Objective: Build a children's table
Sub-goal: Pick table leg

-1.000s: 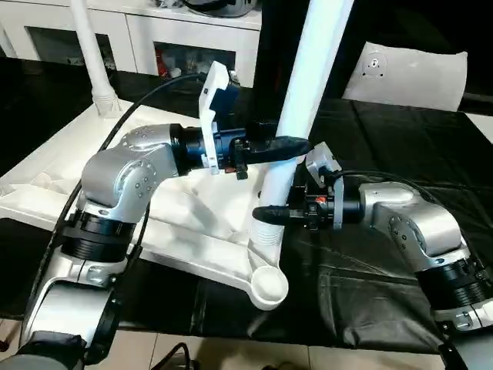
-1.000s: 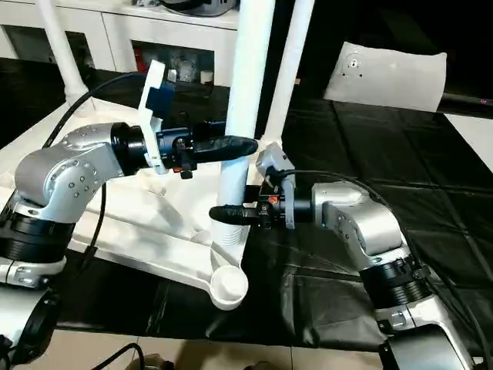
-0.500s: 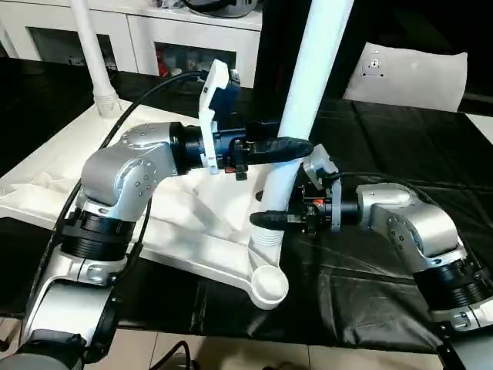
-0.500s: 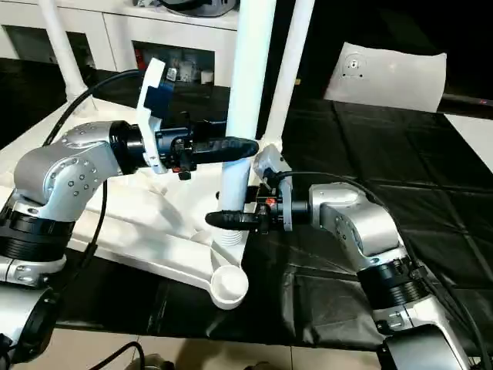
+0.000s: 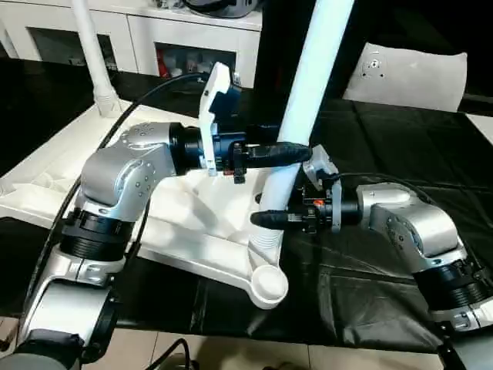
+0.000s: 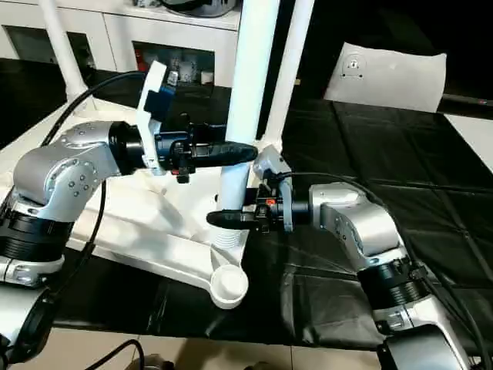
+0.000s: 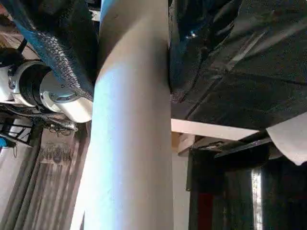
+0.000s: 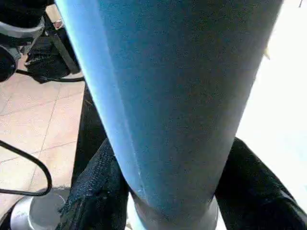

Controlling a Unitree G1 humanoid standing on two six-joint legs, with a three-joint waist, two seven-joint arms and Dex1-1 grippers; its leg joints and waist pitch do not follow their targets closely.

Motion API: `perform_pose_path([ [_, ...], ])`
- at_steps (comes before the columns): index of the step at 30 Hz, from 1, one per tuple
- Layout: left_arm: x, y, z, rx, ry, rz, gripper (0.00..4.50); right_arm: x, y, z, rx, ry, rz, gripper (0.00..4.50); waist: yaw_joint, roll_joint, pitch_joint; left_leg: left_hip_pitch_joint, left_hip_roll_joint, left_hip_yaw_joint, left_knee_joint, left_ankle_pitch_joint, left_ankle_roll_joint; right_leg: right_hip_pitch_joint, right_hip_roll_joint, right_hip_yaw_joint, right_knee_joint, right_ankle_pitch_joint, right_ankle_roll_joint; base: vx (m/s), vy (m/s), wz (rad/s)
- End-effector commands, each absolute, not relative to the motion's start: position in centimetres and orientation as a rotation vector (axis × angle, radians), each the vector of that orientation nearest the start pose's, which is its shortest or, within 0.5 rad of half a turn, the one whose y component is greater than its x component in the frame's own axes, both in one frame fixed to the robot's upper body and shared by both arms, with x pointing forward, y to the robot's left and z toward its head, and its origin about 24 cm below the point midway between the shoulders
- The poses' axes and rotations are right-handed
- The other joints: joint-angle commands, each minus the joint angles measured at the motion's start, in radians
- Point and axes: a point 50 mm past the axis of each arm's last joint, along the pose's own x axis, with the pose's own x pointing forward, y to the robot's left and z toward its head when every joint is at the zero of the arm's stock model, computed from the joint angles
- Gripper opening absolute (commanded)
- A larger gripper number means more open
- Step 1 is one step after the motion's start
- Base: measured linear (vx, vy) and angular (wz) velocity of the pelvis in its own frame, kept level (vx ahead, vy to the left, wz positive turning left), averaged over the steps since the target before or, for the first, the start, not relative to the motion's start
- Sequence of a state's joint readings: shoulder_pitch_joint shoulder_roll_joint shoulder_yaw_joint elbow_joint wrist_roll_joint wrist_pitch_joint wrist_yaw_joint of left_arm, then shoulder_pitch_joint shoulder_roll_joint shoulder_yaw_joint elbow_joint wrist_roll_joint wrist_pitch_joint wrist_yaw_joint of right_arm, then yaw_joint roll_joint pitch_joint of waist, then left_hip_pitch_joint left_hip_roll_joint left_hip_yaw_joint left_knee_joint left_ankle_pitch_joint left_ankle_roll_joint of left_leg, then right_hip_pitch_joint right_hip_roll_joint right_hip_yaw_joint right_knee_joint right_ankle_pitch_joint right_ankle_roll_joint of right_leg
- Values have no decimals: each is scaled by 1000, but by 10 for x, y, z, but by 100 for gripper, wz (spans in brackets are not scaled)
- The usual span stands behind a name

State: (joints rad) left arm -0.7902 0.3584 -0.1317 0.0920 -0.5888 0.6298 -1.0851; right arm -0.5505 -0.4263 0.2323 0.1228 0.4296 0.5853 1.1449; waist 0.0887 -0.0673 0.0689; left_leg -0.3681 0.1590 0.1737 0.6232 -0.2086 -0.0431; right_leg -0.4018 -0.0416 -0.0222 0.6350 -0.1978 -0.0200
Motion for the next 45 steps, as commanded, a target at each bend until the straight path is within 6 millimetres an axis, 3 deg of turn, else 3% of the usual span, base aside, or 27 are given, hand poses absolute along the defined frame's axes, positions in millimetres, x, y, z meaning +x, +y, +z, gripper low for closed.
perform_pose_path([
  [1,314,83,213,-6,-27,-1499,176,295,-117,114,31,343,1424,210,1,0,-75,12,65,-18,-68,-31,20,59,-98,44,-62,-84,-239,0,0,0],
  [12,319,82,218,-18,-48,-1431,176,296,-115,114,48,335,1413,193,2,2,-75,13,65,-18,-68,-39,16,59,-97,44,-62,-83,-243,0,0,0],
  [16,319,79,231,-140,-106,-1430,176,296,-114,113,62,325,1400,192,5,4,-76,12,64,-18,-67,-42,15,61,-99,43,-62,-80,-246,0,0,0],
  [19,309,74,242,-301,-161,-1483,246,297,-113,112,111,305,1356,191,5,5,-77,9,63,-18,-64,-44,13,63,-100,43,-58,-57,-269,0,0,0],
  [22,307,73,244,-390,-178,-1465,257,297,-111,114,158,288,1334,190,5,6,-76,8,64,-18,-65,-48,14,63,-98,42,-61,-56,-277,0,0,0],
  [29,308,77,244,-559,-241,-1354,316,298,-104,117,214,202,1251,190,8,7,-72,13,66,-19,-69,-91,-3,59,-100,38,-75,-140,-248,0,0,0],
  [32,305,81,244,-579,-268,-1322,334,297,-102,117,218,183,1230,190,6,16,-70,14,68,-20,-73,-112,-14,57,-98,35,-78,-173,-224,0,0,0],
  [34,305,87,244,-597,-305,-1263,369,300,-101,119,223,142,1183,190,5,14,-70,12,69,-21,-75,-116,-21,58,-100,34,-81,-183,-211,0,0,0],
  [36,307,92,243,-610,-320,-1202,369,303,-102,120,237,111,1142,190,4,18,-70,11,69,-21,-75,-126,-29,58,-100,33,-82,-192,-202,0,0,0],
  [39,315,103,236,-556,-302,-1076,396,305,-103,123,247,68,1101,190,2,18,-70,12,70,-23,-78,-136,-36,57,-97,31,-83,-203,-181,0,0,0],
  [41,331,122,217,-441,-230,-830,407,304,-100,125,231,55,1091,190,-3,19,-67,13,71,-25,-83,-150,-36,55,-93,31,-87,-226,-146,0,0,0],
  [45,338,129,202,-297,-159,-705,439,301,-98,123,206,65,1092,190,-1,19,-72,14,73,-28,-84,-129,-41,54,-96,32,-83,-210,-127,0,0,0],
])
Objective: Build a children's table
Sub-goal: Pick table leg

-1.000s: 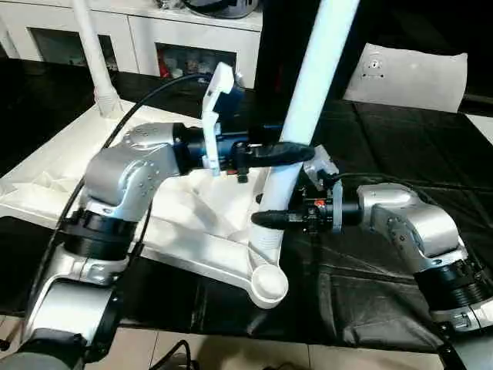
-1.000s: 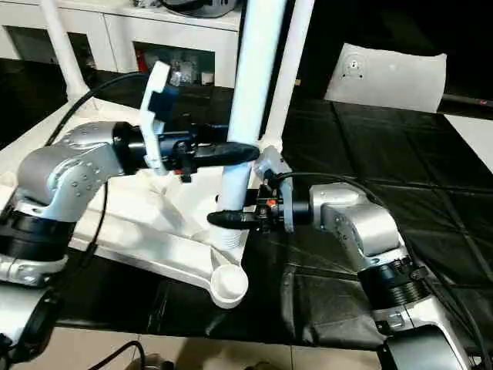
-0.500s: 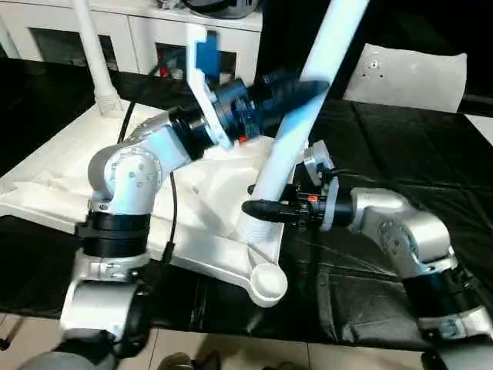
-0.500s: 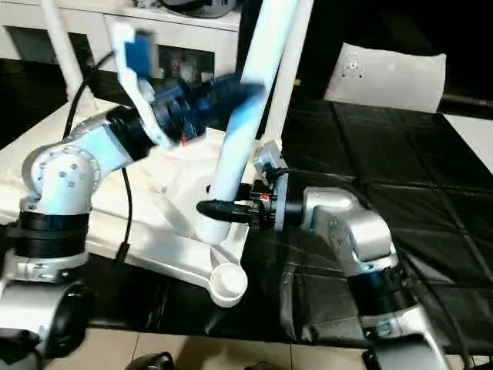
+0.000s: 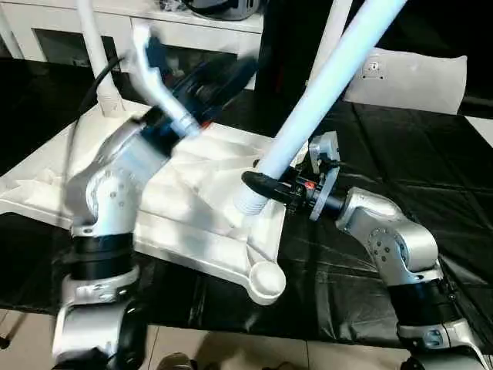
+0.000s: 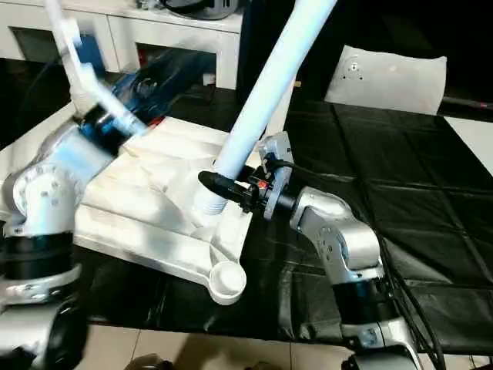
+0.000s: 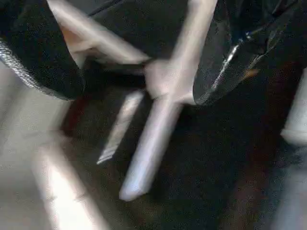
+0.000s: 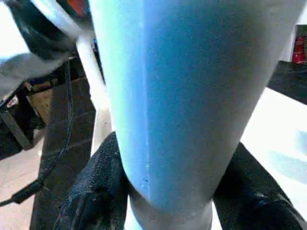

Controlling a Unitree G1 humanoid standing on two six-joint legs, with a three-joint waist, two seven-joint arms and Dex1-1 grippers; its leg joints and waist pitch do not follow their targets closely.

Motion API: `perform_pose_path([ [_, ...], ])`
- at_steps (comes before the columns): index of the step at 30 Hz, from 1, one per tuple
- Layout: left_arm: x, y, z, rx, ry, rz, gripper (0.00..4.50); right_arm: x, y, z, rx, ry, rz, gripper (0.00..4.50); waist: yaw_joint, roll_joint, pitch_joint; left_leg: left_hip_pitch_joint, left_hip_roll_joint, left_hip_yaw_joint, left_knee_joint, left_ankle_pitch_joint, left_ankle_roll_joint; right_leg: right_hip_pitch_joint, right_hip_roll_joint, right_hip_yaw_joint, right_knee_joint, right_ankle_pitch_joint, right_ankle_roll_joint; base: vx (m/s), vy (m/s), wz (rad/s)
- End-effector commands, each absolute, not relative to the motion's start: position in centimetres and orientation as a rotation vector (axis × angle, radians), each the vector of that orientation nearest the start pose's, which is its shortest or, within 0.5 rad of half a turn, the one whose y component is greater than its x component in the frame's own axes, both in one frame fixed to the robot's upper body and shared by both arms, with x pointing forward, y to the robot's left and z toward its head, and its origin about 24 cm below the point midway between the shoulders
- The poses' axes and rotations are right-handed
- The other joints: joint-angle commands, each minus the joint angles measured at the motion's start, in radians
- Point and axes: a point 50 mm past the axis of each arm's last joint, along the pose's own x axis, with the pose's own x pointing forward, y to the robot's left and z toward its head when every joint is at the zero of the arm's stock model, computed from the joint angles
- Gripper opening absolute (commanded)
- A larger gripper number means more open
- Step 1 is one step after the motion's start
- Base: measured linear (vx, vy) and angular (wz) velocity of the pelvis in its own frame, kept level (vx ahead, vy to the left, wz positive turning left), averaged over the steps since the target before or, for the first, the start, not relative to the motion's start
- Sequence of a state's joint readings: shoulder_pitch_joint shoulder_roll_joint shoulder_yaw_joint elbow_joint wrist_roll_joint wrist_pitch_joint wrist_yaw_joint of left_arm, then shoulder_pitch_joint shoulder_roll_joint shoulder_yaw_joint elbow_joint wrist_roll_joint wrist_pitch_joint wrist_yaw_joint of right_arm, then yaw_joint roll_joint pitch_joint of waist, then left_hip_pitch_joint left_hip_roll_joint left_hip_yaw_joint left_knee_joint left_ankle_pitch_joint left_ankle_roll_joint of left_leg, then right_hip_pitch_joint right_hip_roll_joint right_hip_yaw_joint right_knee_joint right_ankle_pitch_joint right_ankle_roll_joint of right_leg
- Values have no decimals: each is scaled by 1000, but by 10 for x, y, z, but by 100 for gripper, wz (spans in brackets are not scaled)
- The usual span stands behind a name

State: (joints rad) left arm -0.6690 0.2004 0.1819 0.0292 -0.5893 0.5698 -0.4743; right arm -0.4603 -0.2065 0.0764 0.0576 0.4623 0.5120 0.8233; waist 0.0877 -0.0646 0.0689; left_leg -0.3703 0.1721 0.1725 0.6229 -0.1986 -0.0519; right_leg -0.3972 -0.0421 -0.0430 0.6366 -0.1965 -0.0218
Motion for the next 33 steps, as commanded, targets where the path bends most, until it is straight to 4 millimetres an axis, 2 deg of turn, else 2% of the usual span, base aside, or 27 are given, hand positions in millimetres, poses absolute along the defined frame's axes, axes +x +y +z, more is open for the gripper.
perform_pose_path([
  [1,338,127,195,-202,-123,-692,439,301,-96,121,190,74,1088,190,0,16,-72,16,61,-27,-84,-129,-30,47,-95,52,-82,-191,-129,0,0,0],
  [2,336,124,193,-169,-115,-703,439,301,-95,120,177,80,1086,190,0,19,-73,17,61,-26,-83,-126,-31,47,-95,52,-79,-181,-133,0,0,0],
  [3,332,116,194,-140,-115,-738,441,301,-93,116,148,92,1078,190,2,19,-73,19,63,-24,-82,-116,-34,45,-98,52,-76,-148,-157,0,0,0],
  [4,332,116,194,-140,-115,-738,441,301,-93,116,148,92,1078,190,2,19,-73,19,63,-24,-82,-116,-34,45,-98,52,-76,-148,-157,0,0,0],
  [5,330,112,195,-142,-120,-753,441,301,-92,115,140,95,1074,190,3,21,-74,18,62,-22,-81,-107,-35,46,-98,52,-73,-117,-176,0,0,0],
  [8,318,94,202,-90,-176,-883,441,305,-92,110,89,114,1022,190,3,19,-74,13,61,-21,-82,-99,-41,50,-100,51,-70,-80,-197,0,0,0],
  [12,307,83,206,-53,-214,-997,441,307,-93,109,86,118,991,190,-1,16,-71,13,58,-20,-81,-123,-37,53,-100,54,-76,-122,-186,0,0,0],
  [13,306,82,206,-45,-214,-1010,441,308,-93,110,85,118,990,190,-3,18,-71,11,58,-21,-83,-127,-38,54,-99,53,-76,-137,-180,0,0,0],
  [18,298,77,203,72,-221,-1082,441,309,-94,109,73,117,978,190,-5,19,-69,15,61,-22,-85,-141,-40,50,-97,53,-80,-165,-167,0,0,0],
  [22,306,86,200,70,-209,-1003,447,311,-95,109,73,107,944,190,-5,20,-70,16,59,-20,-83,-140,-46,48,-96,54,-78,-152,-170,0,0,0],
  [23,309,91,199,66,-205,-972,447,311,-96,109,78,102,928,190,-4,14,-70,16,59,-19,-83,-131,-45,48,-97,54,-76,-150,-171,0,0,0],
  [24,309,91,199,66,-205,-972,447,311,-96,109,78,102,928,190,-4,15,-70,16,59,-19,-84,-129,-46,48,-96,53,-76,-150,-171,0,0,0],
  [25,310,97,197,71,-202,-967,450,311,-99,109,89,95,899,190,-4,12,-70,15,59,-19,-84,-123,-45,48,-96,53,-75,-150,-168,0,0,0],
  [27,310,112,184,127,-172,-968,450,311,-108,109,123,82,814,190,-3,12,-68,15,58,-18,-86,-117,-41,45,-99,56,-81,-165,-154,0,0,0],
  [28,309,120,177,148,-149,-968,450,310,-112,109,135,74,779,190,-7,19,-70,16,57,-18,-87,-127,-50,45,-95,55,-77,-176,-144,0,0,0],
  [30,308,132,169,171,-115,-961,450,306,-117,109,144,64,745,189,-9,22,-71,17,56,-19,-88,-123,-56,44,-92,55,-78,-159,-136,0,0,0],
  [31,308,133,168,173,-113,-960,450,306,-118,109,144,64,744,189,-11,20,-73,18,57,-18,-88,-126,-58,44,-90,54,-74,-140,-135,0,0,0],
  [33,305,143,163,195,-79,-978,450,300,-122,109,144,61,727,189,-10,31,-71,19,57,-20,-89,-143,-60,43,-93,54,-74,-137,-154,0,0,0],
])
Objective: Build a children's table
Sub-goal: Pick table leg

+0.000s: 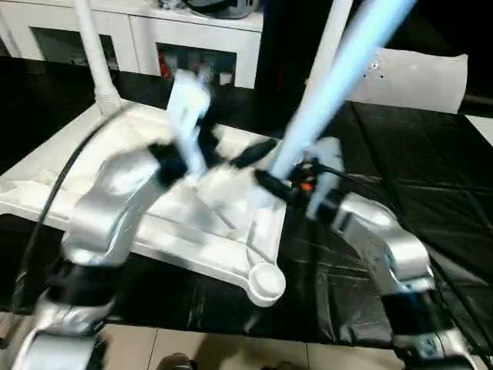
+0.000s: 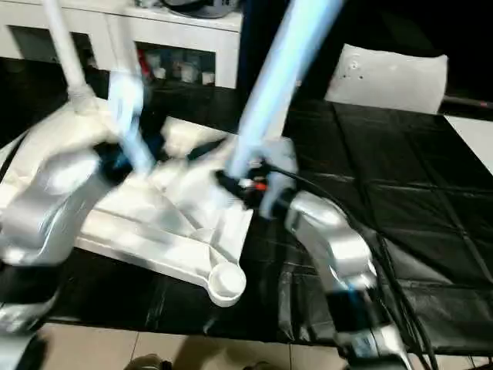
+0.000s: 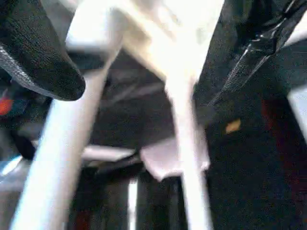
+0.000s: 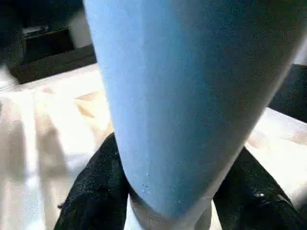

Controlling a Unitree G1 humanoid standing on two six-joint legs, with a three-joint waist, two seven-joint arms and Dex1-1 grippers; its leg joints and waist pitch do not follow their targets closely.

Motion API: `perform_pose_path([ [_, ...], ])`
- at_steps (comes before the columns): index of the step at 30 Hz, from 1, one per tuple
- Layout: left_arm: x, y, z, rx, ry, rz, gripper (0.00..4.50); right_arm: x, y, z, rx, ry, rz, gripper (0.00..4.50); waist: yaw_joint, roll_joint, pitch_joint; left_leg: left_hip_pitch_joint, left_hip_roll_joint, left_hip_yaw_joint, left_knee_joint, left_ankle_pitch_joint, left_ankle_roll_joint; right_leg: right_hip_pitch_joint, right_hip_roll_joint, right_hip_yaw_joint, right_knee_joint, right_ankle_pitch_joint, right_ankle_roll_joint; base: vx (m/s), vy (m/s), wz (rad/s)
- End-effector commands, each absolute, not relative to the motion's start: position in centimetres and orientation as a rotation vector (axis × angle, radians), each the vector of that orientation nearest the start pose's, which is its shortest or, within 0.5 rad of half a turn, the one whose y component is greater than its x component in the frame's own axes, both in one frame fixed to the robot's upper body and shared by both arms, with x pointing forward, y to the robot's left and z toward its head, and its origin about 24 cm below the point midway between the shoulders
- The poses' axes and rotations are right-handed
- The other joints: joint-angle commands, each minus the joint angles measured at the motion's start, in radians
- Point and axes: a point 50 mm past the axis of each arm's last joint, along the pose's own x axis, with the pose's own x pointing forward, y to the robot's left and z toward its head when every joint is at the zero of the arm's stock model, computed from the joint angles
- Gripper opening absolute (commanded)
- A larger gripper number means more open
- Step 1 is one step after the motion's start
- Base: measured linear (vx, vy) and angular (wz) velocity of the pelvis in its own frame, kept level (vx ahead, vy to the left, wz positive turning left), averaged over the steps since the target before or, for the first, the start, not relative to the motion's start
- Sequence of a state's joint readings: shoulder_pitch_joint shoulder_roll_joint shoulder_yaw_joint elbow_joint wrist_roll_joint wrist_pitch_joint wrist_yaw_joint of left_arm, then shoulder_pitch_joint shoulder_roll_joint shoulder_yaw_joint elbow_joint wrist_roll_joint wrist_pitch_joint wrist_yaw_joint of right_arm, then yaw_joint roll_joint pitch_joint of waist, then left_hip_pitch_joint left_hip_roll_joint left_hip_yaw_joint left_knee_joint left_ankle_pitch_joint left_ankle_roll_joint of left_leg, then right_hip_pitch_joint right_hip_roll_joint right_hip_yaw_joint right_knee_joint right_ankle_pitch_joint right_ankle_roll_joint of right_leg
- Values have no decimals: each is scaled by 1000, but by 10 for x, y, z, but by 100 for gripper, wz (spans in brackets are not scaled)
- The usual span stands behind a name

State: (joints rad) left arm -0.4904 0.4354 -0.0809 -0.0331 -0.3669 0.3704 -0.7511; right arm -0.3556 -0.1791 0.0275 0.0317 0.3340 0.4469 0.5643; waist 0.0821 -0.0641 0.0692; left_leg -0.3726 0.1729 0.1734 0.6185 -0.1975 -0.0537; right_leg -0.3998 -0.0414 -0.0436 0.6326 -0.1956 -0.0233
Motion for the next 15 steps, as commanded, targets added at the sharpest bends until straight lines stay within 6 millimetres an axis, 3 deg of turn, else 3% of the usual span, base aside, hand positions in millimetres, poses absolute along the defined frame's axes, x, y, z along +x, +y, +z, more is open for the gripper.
perform_pose_path([
  [1,301,148,160,204,-52,-1002,450,297,-125,108,144,63,714,189,-4,31,-70,23,57,-20,-86,-152,-58,44,-94,55,-74,-146,-152,0,0,0],
  [4,299,151,158,209,-35,-1020,450,295,-126,107,144,65,706,189,-7,28,-68,23,57,-20,-88,-177,-61,44,-93,56,-73,-170,-155,0,0,0],
  [5,282,160,145,250,76,-1127,450,286,-132,104,132,76,676,189,-5,40,-67,26,59,-22,-89,-190,-68,42,-94,56,-77,-175,-153,0,0,0],
  [6,279,162,143,257,96,-1146,450,285,-133,104,128,79,670,189,-7,37,-65,21,58,-23,-92,-191,-67,45,-93,57,-74,-178,-151,0,0,0],
  [8,259,169,129,281,237,-1272,450,276,-135,100,113,95,647,189,-8,48,-63,26,55,-21,-96,-224,-68,39,-88,58,-77,-225,-138,0,0,0],
  [10,254,170,126,280,275,-1303,450,275,-136,99,112,102,640,189,-11,45,-60,32,54,-19,-95,-261,-69,32,-90,59,-87,-281,-145,0,0,0],
  [12,246,174,119,287,330,-1351,431,271,-136,96,108,116,623,189,-9,48,-59,28,55,-23,-97,-264,-69,34,-93,60,-87,-303,-144,0,0,0],
  [14,240,177,114,314,368,-1377,412,267,-137,95,108,128,605,189,-10,45,-55,27,55,-22,-100,-280,-67,33,-91,61,-91,-333,-133,0,0,0],
  [15,237,180,110,345,395,-1393,412,265,-138,93,107,136,594,189,-9,40,-54,28,54,-22,-100,-282,-61,32,-93,63,-96,-387,-110,0,0,0],
])
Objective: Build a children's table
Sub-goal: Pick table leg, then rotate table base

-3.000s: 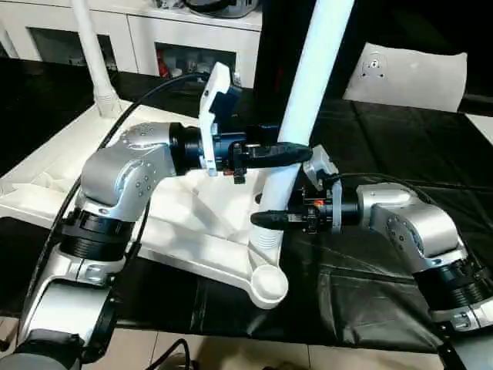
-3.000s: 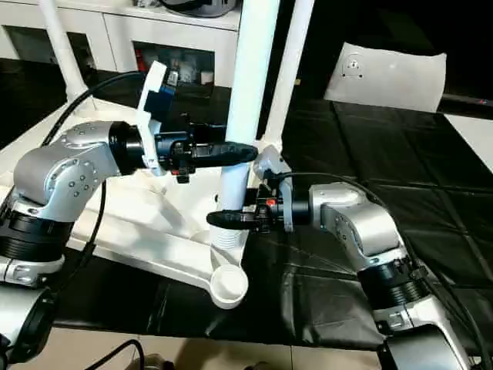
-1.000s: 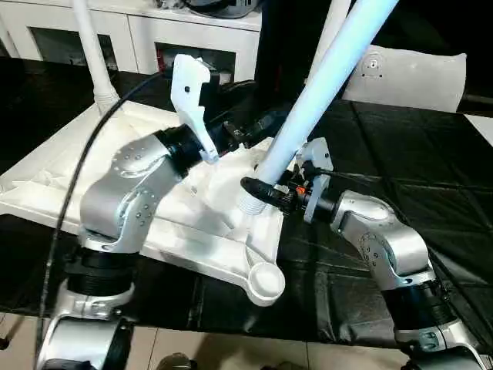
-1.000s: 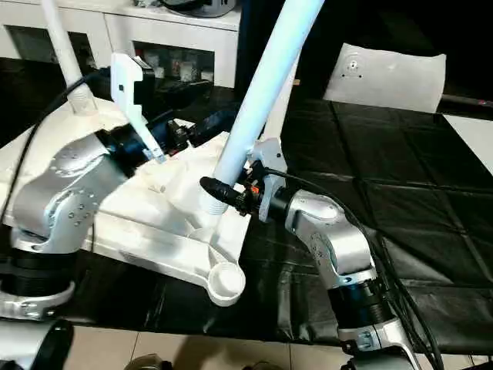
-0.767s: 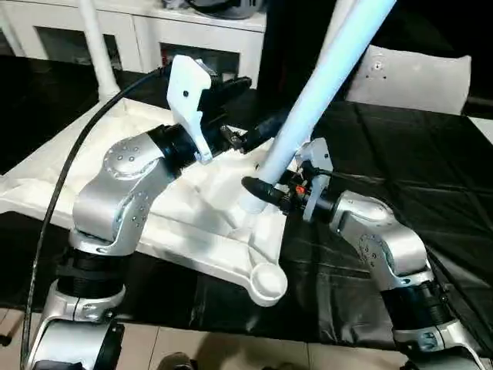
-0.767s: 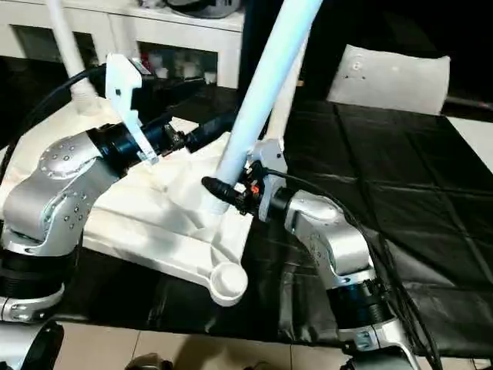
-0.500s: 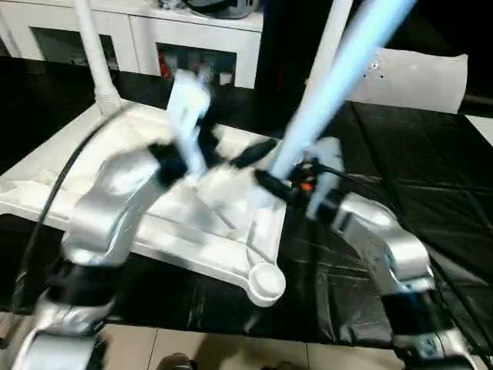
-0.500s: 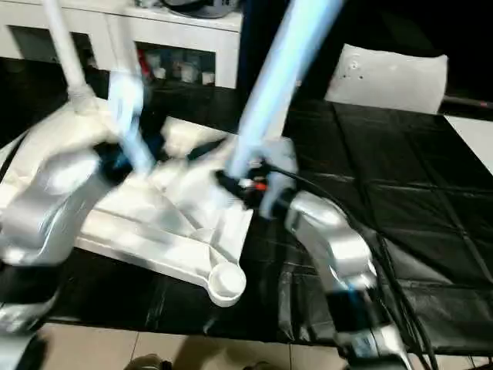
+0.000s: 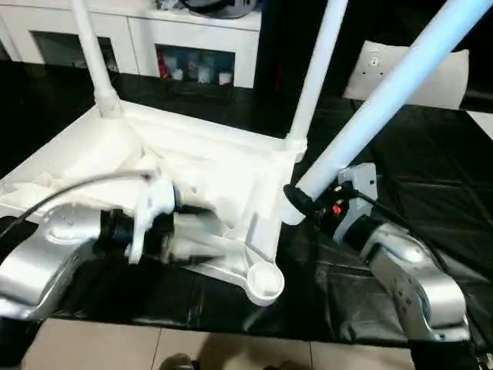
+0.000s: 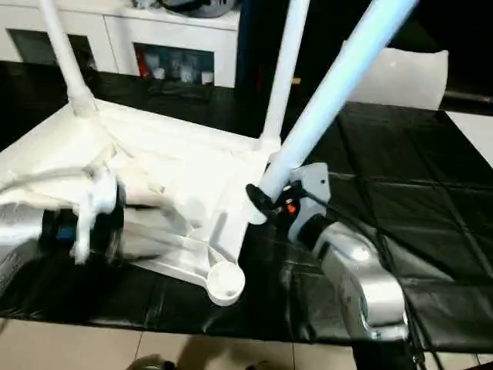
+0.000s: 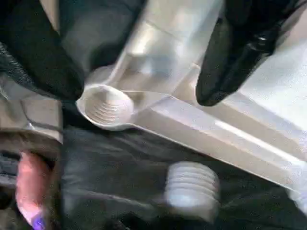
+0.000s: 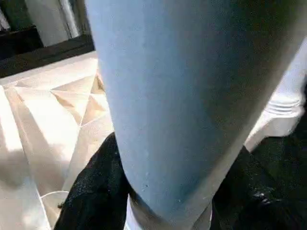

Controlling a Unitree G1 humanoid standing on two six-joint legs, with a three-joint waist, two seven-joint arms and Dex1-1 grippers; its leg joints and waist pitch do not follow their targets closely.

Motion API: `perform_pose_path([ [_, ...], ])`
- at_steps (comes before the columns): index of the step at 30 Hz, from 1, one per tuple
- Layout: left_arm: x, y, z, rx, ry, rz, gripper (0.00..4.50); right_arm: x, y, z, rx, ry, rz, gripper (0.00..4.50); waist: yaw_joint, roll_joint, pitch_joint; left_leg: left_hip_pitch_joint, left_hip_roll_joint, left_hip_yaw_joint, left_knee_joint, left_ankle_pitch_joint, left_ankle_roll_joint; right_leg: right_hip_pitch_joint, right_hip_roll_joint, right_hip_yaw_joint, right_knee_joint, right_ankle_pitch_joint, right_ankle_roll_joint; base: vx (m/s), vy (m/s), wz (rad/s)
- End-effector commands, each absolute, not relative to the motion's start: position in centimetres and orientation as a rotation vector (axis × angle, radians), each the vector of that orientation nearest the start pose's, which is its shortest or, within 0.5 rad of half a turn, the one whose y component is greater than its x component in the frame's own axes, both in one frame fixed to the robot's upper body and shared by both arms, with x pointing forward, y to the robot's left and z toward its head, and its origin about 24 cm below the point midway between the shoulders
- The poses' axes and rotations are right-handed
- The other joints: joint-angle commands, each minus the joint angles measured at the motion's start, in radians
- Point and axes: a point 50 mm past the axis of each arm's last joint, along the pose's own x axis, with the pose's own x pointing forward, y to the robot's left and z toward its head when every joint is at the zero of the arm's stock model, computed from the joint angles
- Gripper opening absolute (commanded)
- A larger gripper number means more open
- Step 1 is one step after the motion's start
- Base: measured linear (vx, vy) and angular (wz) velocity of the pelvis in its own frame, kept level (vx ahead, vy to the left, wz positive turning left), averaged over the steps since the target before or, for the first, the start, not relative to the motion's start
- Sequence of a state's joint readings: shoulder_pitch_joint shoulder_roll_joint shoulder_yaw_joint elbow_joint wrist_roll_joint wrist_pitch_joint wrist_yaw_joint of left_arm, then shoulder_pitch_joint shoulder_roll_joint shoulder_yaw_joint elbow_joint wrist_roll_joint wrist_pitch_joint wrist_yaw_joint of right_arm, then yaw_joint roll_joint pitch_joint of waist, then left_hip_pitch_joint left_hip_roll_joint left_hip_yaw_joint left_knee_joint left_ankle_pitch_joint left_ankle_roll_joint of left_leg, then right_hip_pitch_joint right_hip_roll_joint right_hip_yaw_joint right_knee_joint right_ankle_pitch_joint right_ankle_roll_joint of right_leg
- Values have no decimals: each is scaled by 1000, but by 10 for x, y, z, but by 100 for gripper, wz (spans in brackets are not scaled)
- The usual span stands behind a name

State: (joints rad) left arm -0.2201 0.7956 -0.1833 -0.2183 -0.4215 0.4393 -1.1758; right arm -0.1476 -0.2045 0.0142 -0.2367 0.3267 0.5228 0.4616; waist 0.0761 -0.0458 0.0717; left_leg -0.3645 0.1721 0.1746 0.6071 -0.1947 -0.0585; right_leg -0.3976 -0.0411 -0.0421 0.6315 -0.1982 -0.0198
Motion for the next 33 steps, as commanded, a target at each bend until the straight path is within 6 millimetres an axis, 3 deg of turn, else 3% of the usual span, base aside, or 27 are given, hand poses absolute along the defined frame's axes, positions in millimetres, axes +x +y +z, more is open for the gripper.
perform_pose_path([
  [1,237,181,109,360,402,-1396,400,264,-139,93,107,138,592,189,-4,23,-55,20,54,-24,-89,-286,-55,29,-94,62,-98,-400,-108,0,0,0],
  [3,237,184,103,423,431,-1392,384,261,-139,91,88,151,584,189,-4,23,-56,25,55,-24,-87,-288,-54,23,-94,62,-103,-434,-94,0,0,0],
  [8,240,188,94,502,459,-1380,345,257,-140,88,70,167,567,189,-7,23,-58,20,55,-26,-90,-270,-56,27,-91,59,-97,-391,-88,0,0,0],
  [9,244,187,91,529,446,-1371,334,253,-142,86,57,172,558,189,-8,29,-60,21,56,-27,-90,-266,-59,27,-92,59,-94,-365,-99,0,0,0],
  [15,250,186,84,582,444,-1382,277,243,-140,82,33,186,562,189,-11,31,-64,15,53,-24,-86,-230,-54,37,-89,59,-84,-238,-137,0,0,0],
  [17,251,186,83,604,439,-1378,266,241,-140,81,34,186,558,189,-14,28,-65,13,52,-23,-85,-228,-46,40,-92,60,-86,-250,-136,0,0,0],
  [24,253,190,77,676,466,-1402,215,243,-143,79,39,192,532,189,-16,30,-62,17,55,-26,-85,-261,-45,34,-96,60,-94,-345,-126,0,0,0],
  [25,253,190,77,679,465,-1406,193,243,-143,79,38,192,531,189,-16,28,-62,18,56,-26,-86,-261,-44,33,-95,60,-94,-341,-128,0,0,0],
  [33,255,190,75,700,460,-1424,138,243,-142,78,37,202,543,189,-14,26,-65,15,56,-24,-85,-226,-39,38,-95,59,-85,-276,-143,0,0,0],
])
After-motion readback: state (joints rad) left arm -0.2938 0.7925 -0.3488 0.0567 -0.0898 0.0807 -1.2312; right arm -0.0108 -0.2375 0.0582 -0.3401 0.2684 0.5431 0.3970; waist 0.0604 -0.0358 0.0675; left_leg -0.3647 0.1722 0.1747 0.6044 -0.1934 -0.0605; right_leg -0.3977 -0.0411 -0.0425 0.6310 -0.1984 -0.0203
